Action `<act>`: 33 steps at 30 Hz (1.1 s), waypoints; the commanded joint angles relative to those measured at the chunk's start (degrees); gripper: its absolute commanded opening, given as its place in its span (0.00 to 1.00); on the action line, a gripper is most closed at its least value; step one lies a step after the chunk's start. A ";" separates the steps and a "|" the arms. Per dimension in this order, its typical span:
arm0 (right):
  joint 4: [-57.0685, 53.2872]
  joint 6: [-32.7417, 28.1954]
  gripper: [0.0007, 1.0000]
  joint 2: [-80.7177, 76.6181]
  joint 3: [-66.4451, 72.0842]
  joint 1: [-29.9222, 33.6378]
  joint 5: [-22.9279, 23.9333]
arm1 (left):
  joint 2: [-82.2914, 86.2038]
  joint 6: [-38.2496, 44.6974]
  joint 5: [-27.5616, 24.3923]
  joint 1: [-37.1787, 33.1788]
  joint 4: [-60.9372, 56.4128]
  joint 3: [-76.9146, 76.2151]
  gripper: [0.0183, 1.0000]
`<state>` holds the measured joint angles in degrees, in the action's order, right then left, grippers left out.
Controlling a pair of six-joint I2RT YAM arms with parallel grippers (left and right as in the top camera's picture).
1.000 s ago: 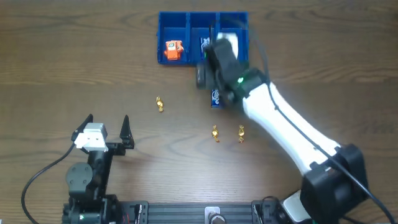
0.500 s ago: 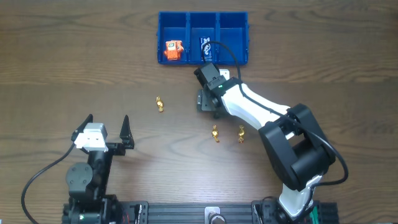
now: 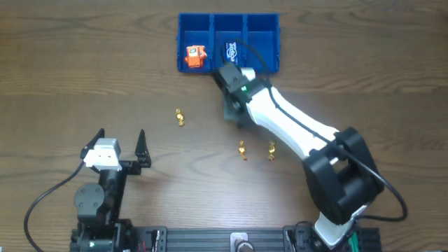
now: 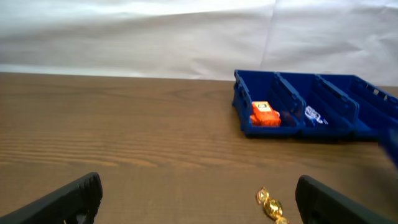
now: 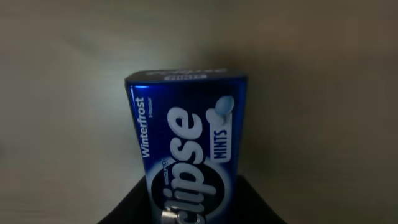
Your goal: Sort Candies Into Trays
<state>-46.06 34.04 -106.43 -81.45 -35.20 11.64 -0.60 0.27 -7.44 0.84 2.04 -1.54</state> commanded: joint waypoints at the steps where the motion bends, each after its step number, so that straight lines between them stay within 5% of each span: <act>1: -6.82 -7.45 0.21 -5.77 -25.64 2.27 6.78 | 0.33 0.61 -1.16 -0.26 1.60 1.27 1.00; 6: -11.04 -9.07 0.21 -24.68 -49.48 5.79 4.31 | 0.33 0.61 -1.16 -0.26 1.60 1.27 1.00; 15: -8.39 -9.01 0.29 -30.10 -50.97 7.85 1.57 | 0.33 0.61 -1.16 -0.26 1.60 1.27 1.00; 17: -8.09 -8.83 0.48 -30.10 -50.97 7.85 1.55 | 0.33 0.61 -1.16 -0.26 1.60 1.27 1.00; 19: -7.98 -8.81 1.00 -29.90 -50.97 7.85 1.55 | 0.33 0.61 -1.16 -0.26 1.60 1.27 1.00; 25: -13.42 -8.50 1.00 -22.49 -50.97 3.21 -0.17 | 0.33 0.61 -1.16 -0.26 1.60 1.27 1.00; 28: -21.42 -2.27 1.00 -21.97 -50.12 -5.90 -0.17 | 0.33 0.61 -1.16 -0.26 1.60 1.27 1.00; 33: -16.26 4.87 1.00 -22.23 -37.48 -14.88 -3.72 | 0.33 0.61 -1.16 -0.26 1.60 1.27 1.00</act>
<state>-63.81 33.45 -127.90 -124.75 -49.04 9.69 -0.60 0.27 -7.42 0.84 2.04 -1.54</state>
